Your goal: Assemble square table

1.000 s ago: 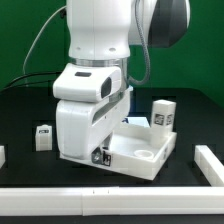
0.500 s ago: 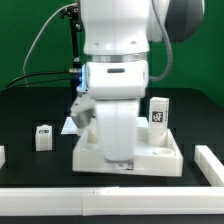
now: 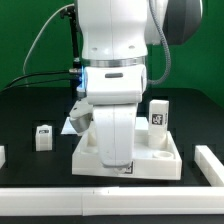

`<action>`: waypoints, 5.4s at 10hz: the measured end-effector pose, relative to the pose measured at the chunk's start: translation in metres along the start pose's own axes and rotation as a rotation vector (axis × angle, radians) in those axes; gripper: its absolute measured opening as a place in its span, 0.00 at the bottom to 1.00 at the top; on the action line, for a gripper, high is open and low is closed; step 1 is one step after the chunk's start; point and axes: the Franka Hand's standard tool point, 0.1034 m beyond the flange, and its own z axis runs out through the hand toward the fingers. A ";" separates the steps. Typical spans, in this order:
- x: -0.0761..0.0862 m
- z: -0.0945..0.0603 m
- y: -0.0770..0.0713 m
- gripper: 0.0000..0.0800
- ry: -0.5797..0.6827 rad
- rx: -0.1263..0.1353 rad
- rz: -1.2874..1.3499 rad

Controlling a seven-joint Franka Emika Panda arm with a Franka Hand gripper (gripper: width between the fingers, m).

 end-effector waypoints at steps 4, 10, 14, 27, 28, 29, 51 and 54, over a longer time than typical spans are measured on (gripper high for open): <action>0.023 -0.004 0.019 0.07 0.032 -0.011 -0.068; 0.037 0.003 0.028 0.07 0.047 -0.050 -0.109; 0.053 0.011 0.026 0.07 0.061 -0.041 -0.036; 0.064 -0.045 0.041 0.81 0.042 -0.101 0.466; 0.064 -0.044 0.041 0.81 0.046 -0.099 0.524; 0.060 -0.045 0.041 0.81 0.047 -0.097 0.584; -0.099 -0.043 -0.057 0.81 0.081 0.057 2.451; -0.100 -0.048 -0.094 0.81 -0.019 0.272 2.563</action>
Offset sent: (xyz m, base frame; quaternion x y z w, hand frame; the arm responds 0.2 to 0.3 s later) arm 0.0000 0.0000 0.0000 0.0000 0.0000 0.0000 1.0000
